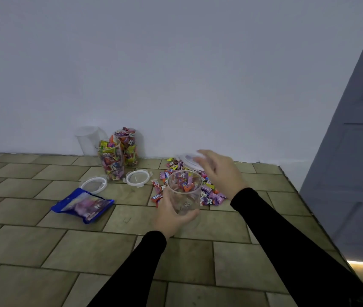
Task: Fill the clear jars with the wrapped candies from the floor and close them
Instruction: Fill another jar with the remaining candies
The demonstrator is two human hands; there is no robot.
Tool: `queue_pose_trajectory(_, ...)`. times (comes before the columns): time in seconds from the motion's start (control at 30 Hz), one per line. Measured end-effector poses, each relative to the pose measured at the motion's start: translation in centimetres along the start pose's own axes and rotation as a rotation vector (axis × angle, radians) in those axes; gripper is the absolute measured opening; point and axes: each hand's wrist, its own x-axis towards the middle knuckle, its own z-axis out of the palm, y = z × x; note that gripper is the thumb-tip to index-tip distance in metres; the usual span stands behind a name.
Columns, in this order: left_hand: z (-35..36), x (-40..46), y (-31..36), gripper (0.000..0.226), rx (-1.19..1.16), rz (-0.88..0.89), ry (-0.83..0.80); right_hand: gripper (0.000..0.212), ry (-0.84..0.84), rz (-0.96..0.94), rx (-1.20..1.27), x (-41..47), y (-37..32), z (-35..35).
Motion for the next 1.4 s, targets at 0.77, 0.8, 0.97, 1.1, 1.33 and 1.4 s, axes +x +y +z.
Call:
queue_pose_trajectory(0.77, -0.8, -2.4, 0.1, 0.085, -0.077, 0.068, -0.134, 0.045, -0.329, 0.729, -0.158, -6.3, 8.6, 3.2)
queue_pose_trajectory(0.8, -0.8, -2.5, 0.1, 0.086, -0.078, 0.064, -0.143, 0.042, -0.329, 0.733, -0.184, -6.4, 8.8, 3.4)
queue_pose_trajectory(0.97, -0.7, -2.7, 0.1, 0.088, -0.034, 0.071, -0.133, 0.035, -0.352, 0.690, -0.246, -7.0, 9.3, 3.6)
queue_pose_trajectory(1.1, -0.5, -2.9, 0.6, 0.087, 0.005, 0.047, -0.143, 0.030, -0.369, 0.671, -0.295, -7.1, 8.9, 3.3)
queue_pose_trajectory(1.33, -2.5, -1.8, 1.6, 0.088, 0.131, 0.047, -0.415, 0.024, -0.537, 0.626, -0.661, -6.0, 7.9, 3.0)
queue_pose_trajectory(1.4, -3.7, -1.0, 2.1, 0.088, 0.263, 0.108, -0.504, 0.025, -0.548, 0.586, -0.725, -5.4, 7.8, 2.8)
